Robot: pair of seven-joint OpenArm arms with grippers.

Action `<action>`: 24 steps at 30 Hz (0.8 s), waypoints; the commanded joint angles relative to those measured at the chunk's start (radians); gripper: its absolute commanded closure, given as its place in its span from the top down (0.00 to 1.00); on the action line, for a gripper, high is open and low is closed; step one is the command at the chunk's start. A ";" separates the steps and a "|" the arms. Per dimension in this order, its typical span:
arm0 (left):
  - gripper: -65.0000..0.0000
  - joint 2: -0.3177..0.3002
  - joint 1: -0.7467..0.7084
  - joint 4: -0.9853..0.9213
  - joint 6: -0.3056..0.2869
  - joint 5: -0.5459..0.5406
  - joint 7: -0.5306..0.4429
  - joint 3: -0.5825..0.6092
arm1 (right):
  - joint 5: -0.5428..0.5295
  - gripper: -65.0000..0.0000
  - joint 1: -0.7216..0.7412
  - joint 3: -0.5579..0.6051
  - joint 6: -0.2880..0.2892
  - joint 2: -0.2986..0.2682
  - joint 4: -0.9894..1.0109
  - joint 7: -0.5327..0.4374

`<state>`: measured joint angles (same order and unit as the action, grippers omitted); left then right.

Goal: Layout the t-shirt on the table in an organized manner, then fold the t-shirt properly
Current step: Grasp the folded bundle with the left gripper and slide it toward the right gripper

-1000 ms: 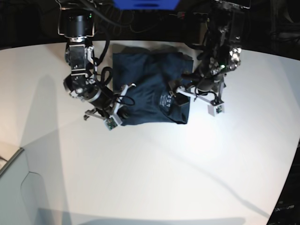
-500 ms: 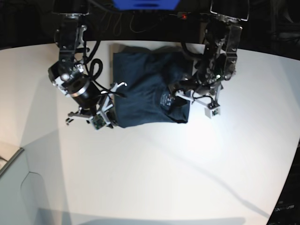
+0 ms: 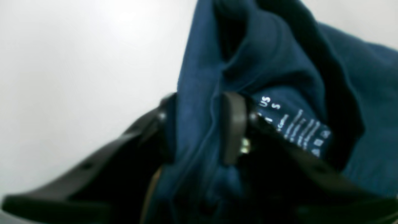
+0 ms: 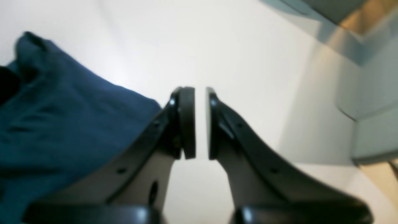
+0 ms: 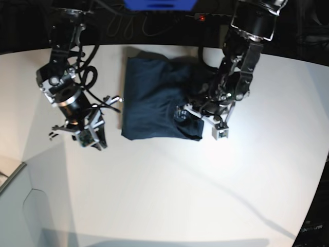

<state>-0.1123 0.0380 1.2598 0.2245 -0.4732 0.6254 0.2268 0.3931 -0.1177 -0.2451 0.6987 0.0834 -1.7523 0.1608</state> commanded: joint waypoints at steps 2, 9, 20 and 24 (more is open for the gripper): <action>0.13 -0.008 0.033 -0.029 0.011 0.009 0.046 0.049 | -0.012 0.08 0.011 -0.038 -0.001 0.002 -0.034 -0.030; 0.00 -0.025 0.244 -0.205 -0.029 0.011 0.000 0.259 | -0.012 0.08 0.014 -0.210 -0.001 0.002 -0.070 -0.030; 0.00 0.147 0.586 -0.532 -0.205 0.012 -0.177 0.909 | -0.012 0.08 0.011 -0.481 -0.001 0.002 -0.077 -0.030; 0.00 0.257 0.636 -0.633 -0.207 0.012 -0.249 1.028 | -0.012 0.08 0.003 -0.543 -0.001 0.002 -0.076 -0.030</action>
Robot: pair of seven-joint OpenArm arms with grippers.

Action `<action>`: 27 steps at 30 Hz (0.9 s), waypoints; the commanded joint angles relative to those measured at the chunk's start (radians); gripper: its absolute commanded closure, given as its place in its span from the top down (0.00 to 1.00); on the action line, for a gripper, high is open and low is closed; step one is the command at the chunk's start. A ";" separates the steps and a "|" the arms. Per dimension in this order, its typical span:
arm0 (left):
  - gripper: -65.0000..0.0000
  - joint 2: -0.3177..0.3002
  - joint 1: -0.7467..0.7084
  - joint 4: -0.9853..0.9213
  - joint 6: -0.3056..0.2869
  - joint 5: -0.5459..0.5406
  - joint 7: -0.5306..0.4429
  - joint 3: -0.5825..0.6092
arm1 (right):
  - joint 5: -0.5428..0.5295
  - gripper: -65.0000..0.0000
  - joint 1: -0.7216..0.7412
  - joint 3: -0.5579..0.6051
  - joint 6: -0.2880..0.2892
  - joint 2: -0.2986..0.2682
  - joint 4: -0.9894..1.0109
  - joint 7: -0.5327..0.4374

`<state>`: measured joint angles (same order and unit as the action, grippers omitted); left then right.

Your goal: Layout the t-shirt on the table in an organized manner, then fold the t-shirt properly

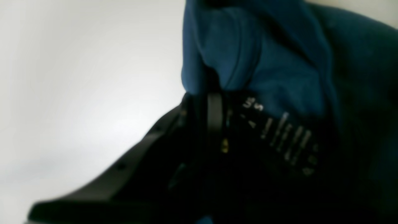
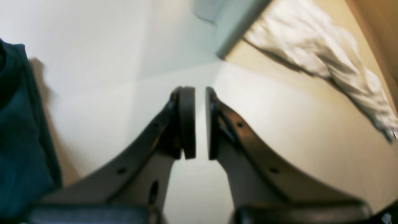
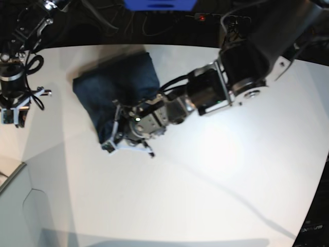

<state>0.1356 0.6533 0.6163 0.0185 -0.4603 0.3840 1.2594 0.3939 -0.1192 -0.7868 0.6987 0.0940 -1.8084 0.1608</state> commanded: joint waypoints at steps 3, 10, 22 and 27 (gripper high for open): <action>0.00 0.021 0.030 -0.016 -0.001 -0.001 -0.044 0.062 | -0.013 0.08 -0.018 -0.020 -0.001 -0.009 -0.020 -0.037; 0.00 0.021 0.039 -0.011 -0.002 0.212 -0.093 0.191 | -0.013 0.08 -0.056 -0.024 -0.001 -0.009 -0.021 -0.039; 0.32 0.021 0.038 0.138 0.005 0.254 -0.147 0.188 | -0.013 0.08 -0.081 -0.032 -0.001 0.039 -0.035 -0.039; 0.40 0.021 0.038 0.185 0.005 0.255 -0.145 0.104 | -0.010 0.08 -0.086 -0.032 -0.001 0.039 -0.035 -0.031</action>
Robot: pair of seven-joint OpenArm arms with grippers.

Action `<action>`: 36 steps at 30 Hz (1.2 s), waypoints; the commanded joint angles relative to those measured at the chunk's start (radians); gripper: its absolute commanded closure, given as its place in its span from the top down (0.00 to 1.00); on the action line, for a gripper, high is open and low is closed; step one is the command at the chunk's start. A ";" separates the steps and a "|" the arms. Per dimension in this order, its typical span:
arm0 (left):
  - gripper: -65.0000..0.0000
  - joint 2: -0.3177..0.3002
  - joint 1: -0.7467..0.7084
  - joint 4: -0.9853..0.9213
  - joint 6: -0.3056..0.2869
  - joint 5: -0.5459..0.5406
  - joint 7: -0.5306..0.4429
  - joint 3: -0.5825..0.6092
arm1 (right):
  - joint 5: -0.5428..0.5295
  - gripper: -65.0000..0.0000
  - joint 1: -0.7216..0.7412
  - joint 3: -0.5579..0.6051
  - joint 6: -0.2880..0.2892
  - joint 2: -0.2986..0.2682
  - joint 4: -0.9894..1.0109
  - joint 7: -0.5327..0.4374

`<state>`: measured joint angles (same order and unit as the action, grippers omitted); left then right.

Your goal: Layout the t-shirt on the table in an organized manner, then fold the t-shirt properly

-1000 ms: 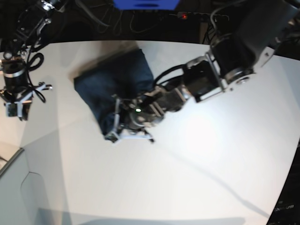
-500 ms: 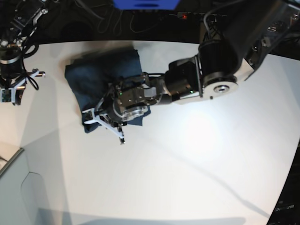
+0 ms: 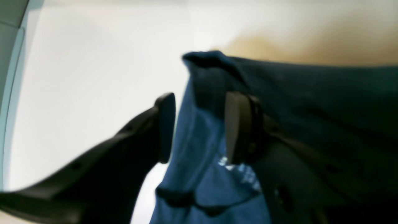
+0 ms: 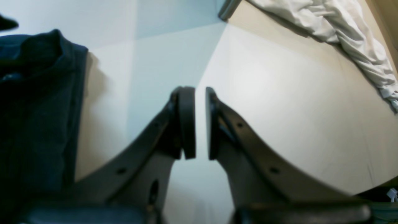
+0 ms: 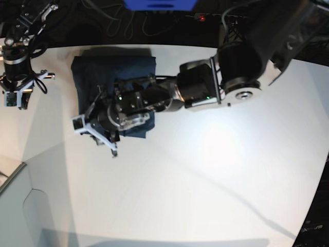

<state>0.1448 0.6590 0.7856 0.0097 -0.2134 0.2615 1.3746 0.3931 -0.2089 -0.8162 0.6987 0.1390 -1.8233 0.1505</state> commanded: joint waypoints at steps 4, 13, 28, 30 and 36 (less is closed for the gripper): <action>0.40 -0.017 0.032 0.105 0.016 0.006 -0.021 -0.131 | -0.007 0.08 -0.004 -0.002 -0.001 -0.005 -0.014 -0.019; 0.40 -0.244 -0.127 0.375 0.016 0.001 0.094 -0.573 | -0.012 0.08 -0.033 0.005 -0.001 0.018 0.033 -0.019; 0.38 -0.351 -0.907 1.015 0.008 0.001 0.462 -1.469 | -0.013 0.07 -0.192 0.004 -0.001 0.018 0.047 -0.018; 0.31 -0.348 -0.987 1.062 0.008 0.001 0.514 -1.514 | -0.013 0.07 -0.212 0.001 -0.001 0.018 0.044 -0.018; 0.01 -0.320 -1.218 1.105 0.008 0.001 0.597 -1.606 | -0.015 0.07 -0.332 0.024 -0.001 0.012 0.050 -0.018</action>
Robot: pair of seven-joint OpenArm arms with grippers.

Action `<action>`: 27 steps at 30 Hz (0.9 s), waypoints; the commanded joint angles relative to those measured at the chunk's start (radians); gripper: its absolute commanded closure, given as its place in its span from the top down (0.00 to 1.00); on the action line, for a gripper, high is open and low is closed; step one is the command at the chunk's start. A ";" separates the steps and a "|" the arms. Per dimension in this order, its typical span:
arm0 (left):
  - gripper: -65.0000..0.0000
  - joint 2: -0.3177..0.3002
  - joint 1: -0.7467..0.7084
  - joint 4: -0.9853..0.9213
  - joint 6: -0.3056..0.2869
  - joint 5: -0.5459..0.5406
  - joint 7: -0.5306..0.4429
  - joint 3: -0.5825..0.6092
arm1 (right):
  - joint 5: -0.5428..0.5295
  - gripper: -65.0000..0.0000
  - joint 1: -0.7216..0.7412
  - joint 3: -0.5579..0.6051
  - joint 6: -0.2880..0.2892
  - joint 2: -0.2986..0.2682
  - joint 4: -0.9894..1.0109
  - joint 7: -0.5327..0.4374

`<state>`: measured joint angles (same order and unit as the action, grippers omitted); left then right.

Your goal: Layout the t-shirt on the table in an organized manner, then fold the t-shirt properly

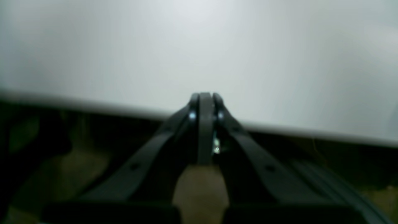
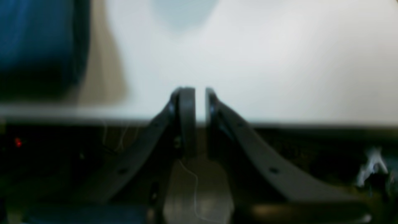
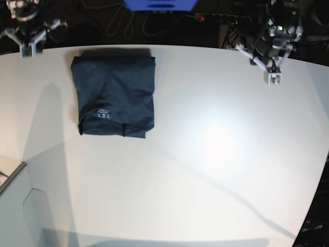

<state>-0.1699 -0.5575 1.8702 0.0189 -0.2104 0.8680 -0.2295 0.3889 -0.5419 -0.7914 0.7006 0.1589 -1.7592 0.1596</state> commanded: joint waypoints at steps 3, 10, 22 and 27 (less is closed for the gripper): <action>0.00 0.013 -0.077 0.021 -0.003 -0.002 -0.028 -0.028 | -0.009 0.07 -0.037 0.022 -0.002 -0.028 0.020 -0.027; 0.00 0.008 -0.180 -0.074 -0.003 0.006 -0.076 -0.023 | -0.003 0.07 -0.097 0.100 -0.002 -0.069 0.129 0.045; 0.00 -0.038 0.007 -0.867 -0.004 0.001 -0.493 0.149 | -0.003 0.07 -0.034 0.270 -0.002 -0.120 0.562 0.079; 0.00 -0.038 0.182 -1.294 -0.004 -0.002 -0.746 0.279 | -0.005 0.07 0.026 0.270 -0.002 -0.095 0.735 -0.137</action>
<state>-0.2035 -0.3695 0.5709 0.0154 -0.2092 0.1238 0.0490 0.3870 -0.4961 -0.5182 0.6926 0.0612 -1.0172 0.0208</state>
